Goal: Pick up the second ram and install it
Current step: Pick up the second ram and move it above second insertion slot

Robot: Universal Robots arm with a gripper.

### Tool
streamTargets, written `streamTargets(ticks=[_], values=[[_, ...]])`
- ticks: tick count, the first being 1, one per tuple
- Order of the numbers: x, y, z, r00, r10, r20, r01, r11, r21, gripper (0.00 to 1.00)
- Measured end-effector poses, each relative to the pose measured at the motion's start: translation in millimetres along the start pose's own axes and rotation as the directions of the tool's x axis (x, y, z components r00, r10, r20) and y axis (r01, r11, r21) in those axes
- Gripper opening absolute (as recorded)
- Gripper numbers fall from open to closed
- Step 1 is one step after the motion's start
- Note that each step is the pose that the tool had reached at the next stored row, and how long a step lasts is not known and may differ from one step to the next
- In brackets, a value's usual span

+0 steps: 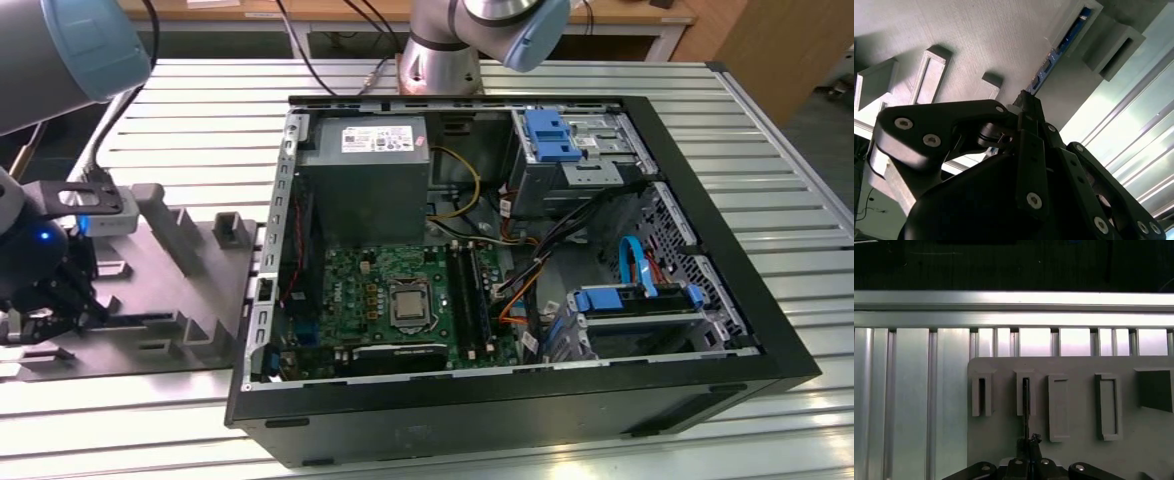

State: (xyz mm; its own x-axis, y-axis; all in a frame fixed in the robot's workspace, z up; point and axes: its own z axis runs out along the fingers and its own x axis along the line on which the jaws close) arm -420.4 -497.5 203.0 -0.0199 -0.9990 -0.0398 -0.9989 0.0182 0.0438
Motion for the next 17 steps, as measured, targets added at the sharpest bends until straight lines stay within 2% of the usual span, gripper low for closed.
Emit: streamTargets(ticks=[2, 7, 17], values=[[-0.1, 0.1, -2.3, 1.0000, 0.000, 0.0001, 0.000, 1.0000, 0.0001, 0.11], [0.0, 0.0, -2.4, 0.9998, -0.018, -0.0023, 0.018, 0.9998, -0.0007, 0.11], [-0.1, 0.1, -2.3, 0.9998, -0.018, -0.0024, 0.018, 0.9998, -0.0006, 0.11]])
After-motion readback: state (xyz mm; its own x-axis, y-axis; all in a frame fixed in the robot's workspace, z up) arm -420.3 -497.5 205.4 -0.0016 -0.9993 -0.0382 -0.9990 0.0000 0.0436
